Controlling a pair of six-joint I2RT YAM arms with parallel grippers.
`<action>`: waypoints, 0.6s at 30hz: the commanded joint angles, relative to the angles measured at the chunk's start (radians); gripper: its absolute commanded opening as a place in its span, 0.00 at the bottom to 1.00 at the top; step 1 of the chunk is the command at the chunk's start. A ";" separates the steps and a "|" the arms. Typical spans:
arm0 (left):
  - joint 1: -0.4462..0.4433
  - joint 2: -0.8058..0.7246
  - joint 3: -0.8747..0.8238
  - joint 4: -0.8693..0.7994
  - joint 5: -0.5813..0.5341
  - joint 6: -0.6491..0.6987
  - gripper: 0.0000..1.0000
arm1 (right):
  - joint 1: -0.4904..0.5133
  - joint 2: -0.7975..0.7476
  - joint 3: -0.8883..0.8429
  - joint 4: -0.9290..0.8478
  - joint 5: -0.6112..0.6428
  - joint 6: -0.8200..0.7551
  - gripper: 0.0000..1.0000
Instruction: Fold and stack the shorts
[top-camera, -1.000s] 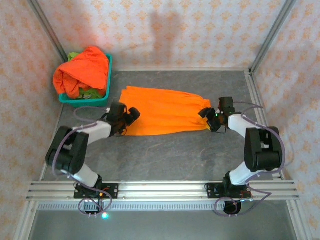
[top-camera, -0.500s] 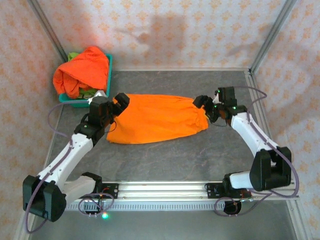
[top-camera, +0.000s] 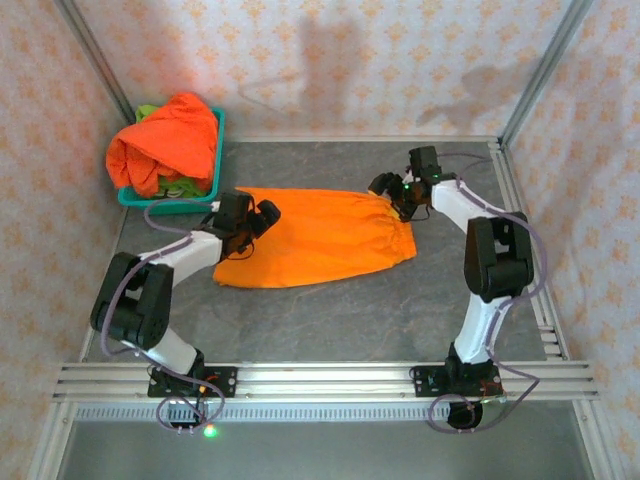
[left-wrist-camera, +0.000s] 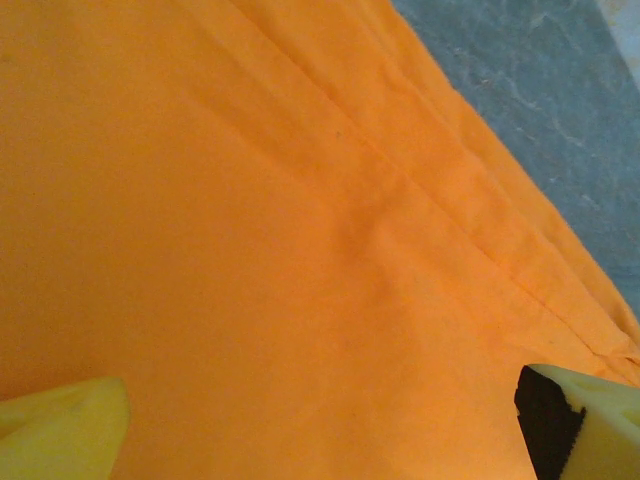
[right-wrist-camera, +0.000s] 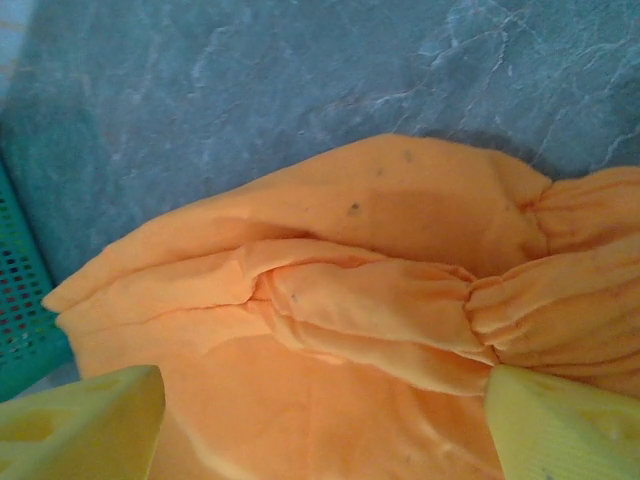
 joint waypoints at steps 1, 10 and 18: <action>0.017 0.046 -0.010 0.104 -0.024 0.017 1.00 | -0.025 0.049 0.028 -0.003 0.010 0.010 0.83; 0.048 0.026 -0.156 0.145 -0.072 0.021 1.00 | -0.101 0.062 -0.072 0.040 0.016 0.032 0.82; 0.048 -0.158 -0.280 0.117 -0.067 0.035 1.00 | -0.101 -0.090 -0.197 0.058 -0.030 0.000 0.83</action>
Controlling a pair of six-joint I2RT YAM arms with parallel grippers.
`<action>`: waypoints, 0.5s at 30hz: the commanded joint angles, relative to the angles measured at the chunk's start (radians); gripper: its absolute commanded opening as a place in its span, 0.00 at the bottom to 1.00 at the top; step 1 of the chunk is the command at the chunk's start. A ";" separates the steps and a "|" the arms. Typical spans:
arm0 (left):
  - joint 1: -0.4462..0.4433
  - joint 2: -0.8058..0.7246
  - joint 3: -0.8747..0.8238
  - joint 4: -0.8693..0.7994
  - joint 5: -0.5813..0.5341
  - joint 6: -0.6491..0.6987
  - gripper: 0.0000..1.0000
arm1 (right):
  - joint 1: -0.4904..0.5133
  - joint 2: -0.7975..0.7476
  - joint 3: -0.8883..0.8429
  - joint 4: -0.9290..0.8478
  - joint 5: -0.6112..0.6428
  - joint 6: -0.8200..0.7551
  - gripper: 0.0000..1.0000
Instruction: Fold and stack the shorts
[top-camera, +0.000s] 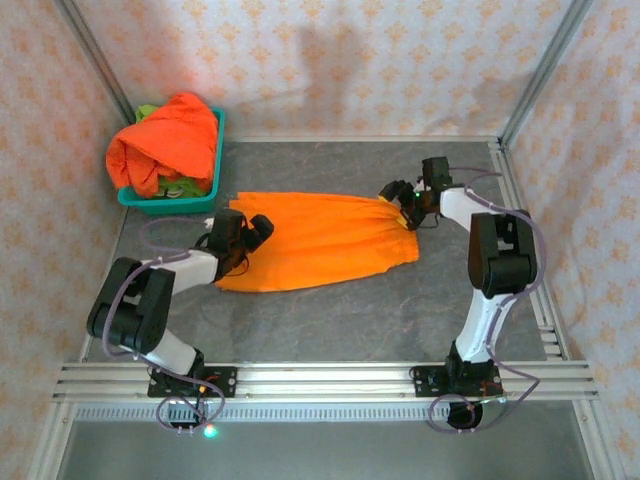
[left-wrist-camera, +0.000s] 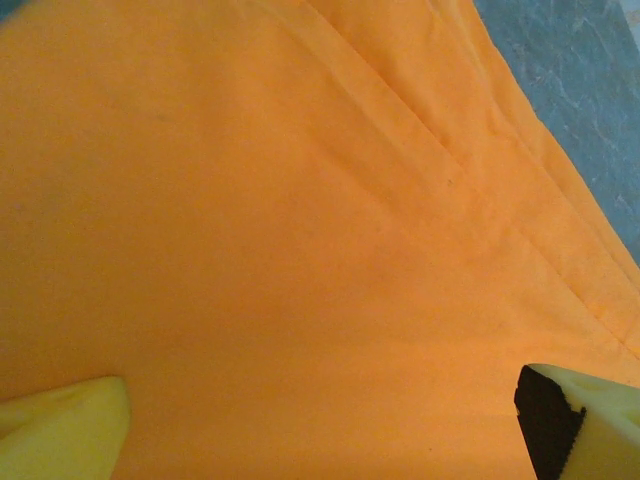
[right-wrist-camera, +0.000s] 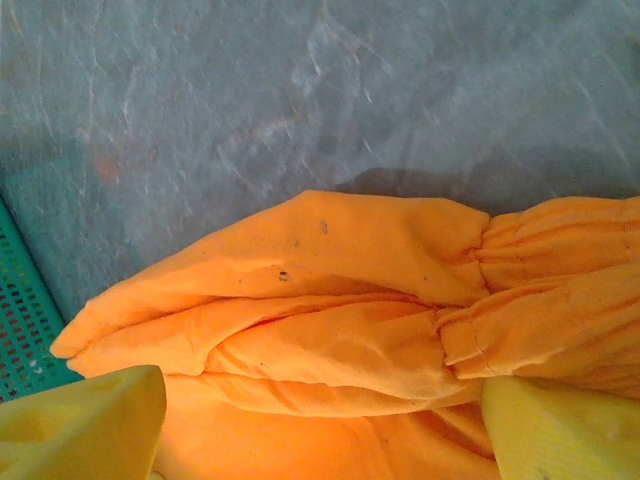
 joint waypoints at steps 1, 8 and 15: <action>0.020 -0.126 -0.055 -0.101 -0.058 0.042 1.00 | -0.017 -0.104 -0.082 -0.038 0.022 -0.039 0.83; 0.019 -0.458 0.029 -0.387 0.083 0.250 1.00 | 0.026 -0.454 -0.151 -0.223 0.258 -0.269 0.91; 0.012 -0.633 0.023 -0.441 0.198 0.287 1.00 | 0.017 -0.500 -0.184 -0.377 0.443 -0.379 0.99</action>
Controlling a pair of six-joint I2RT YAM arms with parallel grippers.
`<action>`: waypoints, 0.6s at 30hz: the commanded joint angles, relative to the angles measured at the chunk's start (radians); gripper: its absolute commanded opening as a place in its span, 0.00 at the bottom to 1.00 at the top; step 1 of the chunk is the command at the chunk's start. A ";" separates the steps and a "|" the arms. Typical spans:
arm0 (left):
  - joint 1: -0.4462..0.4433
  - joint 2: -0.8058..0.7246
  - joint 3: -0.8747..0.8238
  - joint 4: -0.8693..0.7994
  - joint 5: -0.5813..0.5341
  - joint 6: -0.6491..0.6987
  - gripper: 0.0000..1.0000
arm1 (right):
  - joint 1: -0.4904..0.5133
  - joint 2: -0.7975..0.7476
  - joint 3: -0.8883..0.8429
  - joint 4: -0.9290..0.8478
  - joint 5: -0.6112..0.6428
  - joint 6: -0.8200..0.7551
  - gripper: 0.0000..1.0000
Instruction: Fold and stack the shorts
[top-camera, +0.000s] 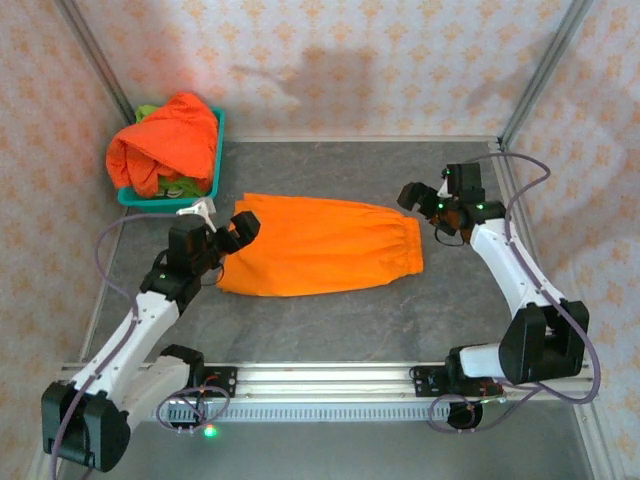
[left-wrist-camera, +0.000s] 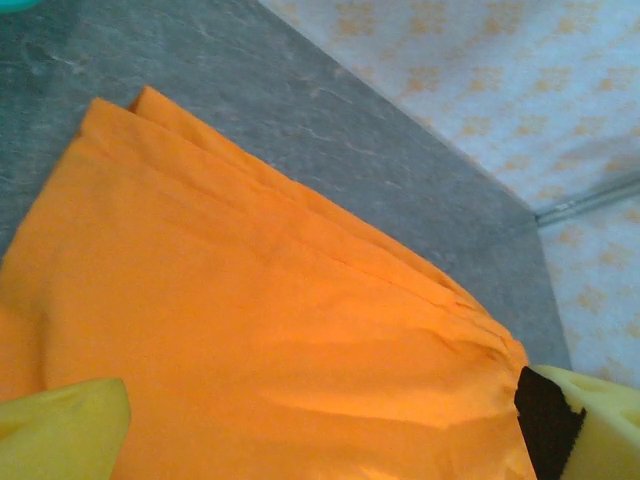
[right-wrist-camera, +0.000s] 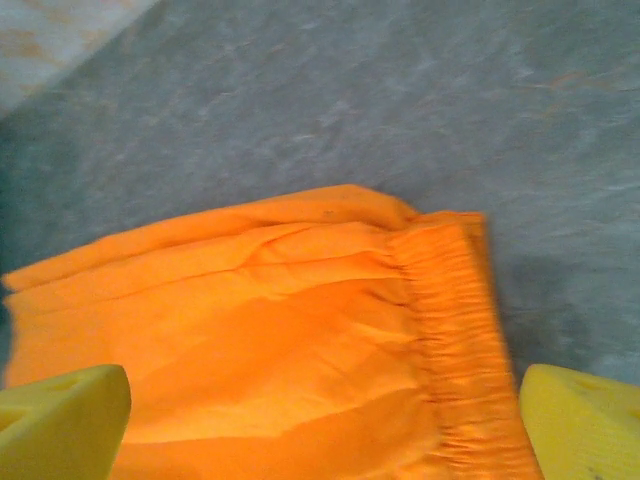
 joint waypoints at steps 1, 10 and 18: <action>-0.007 -0.007 0.011 -0.097 0.090 0.053 1.00 | -0.010 0.073 -0.028 -0.131 0.133 -0.086 0.99; -0.025 0.010 -0.020 -0.074 0.125 0.035 1.00 | -0.021 0.283 0.032 -0.126 0.088 -0.099 0.80; -0.028 0.023 -0.023 -0.068 0.123 0.036 1.00 | -0.021 0.386 0.052 -0.071 -0.009 -0.078 0.65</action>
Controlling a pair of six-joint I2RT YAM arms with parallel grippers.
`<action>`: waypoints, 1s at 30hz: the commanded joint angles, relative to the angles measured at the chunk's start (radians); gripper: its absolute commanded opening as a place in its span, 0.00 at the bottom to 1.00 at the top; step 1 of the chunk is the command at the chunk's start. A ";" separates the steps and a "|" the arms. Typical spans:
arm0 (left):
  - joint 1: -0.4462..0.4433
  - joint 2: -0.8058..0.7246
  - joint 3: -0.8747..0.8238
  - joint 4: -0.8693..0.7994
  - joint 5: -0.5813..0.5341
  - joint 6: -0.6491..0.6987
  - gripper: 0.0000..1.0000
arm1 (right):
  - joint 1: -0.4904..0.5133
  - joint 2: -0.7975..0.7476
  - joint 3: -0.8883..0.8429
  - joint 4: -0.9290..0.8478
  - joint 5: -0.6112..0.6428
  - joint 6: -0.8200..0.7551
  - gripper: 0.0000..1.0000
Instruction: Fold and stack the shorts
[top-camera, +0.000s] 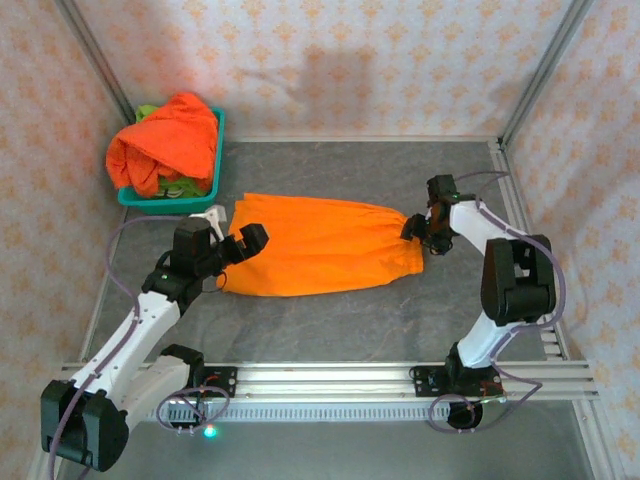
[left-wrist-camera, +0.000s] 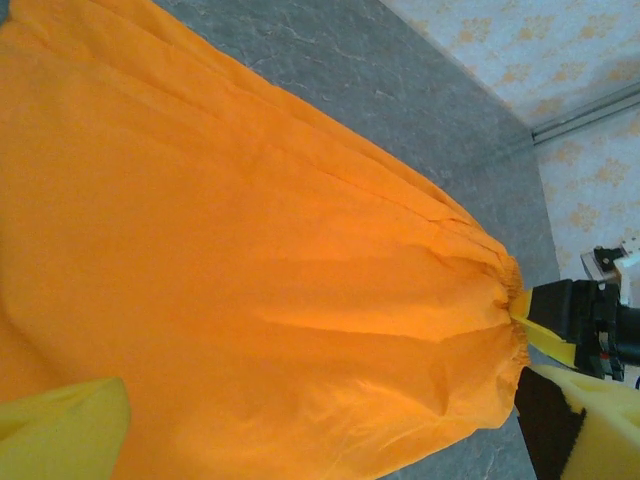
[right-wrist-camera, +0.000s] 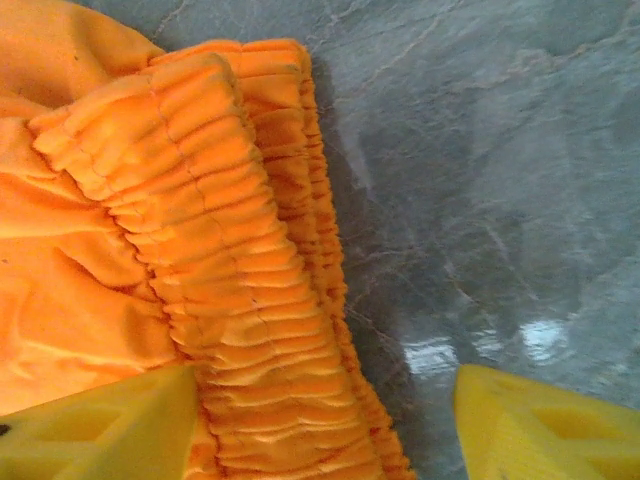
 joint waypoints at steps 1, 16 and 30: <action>-0.006 0.007 -0.014 0.003 0.016 0.016 1.00 | -0.004 0.034 0.036 0.028 -0.042 0.013 0.64; -0.006 0.032 -0.015 0.006 0.006 0.013 1.00 | 0.069 0.152 0.064 0.022 0.028 0.030 0.54; -0.006 0.033 -0.010 0.005 -0.005 0.008 1.00 | 0.088 0.147 0.054 0.019 0.137 0.038 0.02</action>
